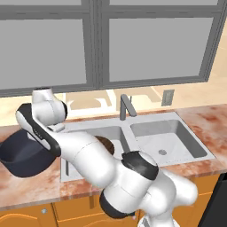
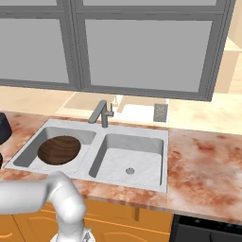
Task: Place the bowl in the left basin and the pot in the right basin of the sink.
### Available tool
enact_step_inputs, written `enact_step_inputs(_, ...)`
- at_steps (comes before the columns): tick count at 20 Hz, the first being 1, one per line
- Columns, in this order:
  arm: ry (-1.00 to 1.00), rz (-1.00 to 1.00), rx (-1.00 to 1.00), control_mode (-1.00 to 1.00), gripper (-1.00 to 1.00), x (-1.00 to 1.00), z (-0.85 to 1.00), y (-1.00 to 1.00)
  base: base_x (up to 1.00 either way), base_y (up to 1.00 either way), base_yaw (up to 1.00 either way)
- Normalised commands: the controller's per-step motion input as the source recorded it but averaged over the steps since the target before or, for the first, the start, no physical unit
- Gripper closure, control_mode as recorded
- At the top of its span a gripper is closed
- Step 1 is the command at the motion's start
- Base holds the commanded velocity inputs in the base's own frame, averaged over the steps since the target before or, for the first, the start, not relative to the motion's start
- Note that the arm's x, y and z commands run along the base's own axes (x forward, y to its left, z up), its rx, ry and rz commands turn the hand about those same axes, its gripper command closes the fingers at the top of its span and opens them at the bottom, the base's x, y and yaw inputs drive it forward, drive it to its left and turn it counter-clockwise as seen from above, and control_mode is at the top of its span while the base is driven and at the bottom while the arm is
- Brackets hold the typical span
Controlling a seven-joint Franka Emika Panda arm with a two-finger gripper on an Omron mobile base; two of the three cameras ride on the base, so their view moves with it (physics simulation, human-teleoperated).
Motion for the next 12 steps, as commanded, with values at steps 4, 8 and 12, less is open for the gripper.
enact_step_inputs(4,-0.01,-0.03,0.03,-1.0,1.0,-0.09,0.25,-0.34,0.0,0.0,0.0)
enact_step_inputs(8,-0.01,-0.03,0.04,-1.0,1.0,-0.16,0.21,-0.37,0.0,0.0,0.0)
enact_step_inputs(12,0.0,-0.03,0.05,-1.0,1.0,-0.17,0.23,-0.41,0.0,0.0,0.0)
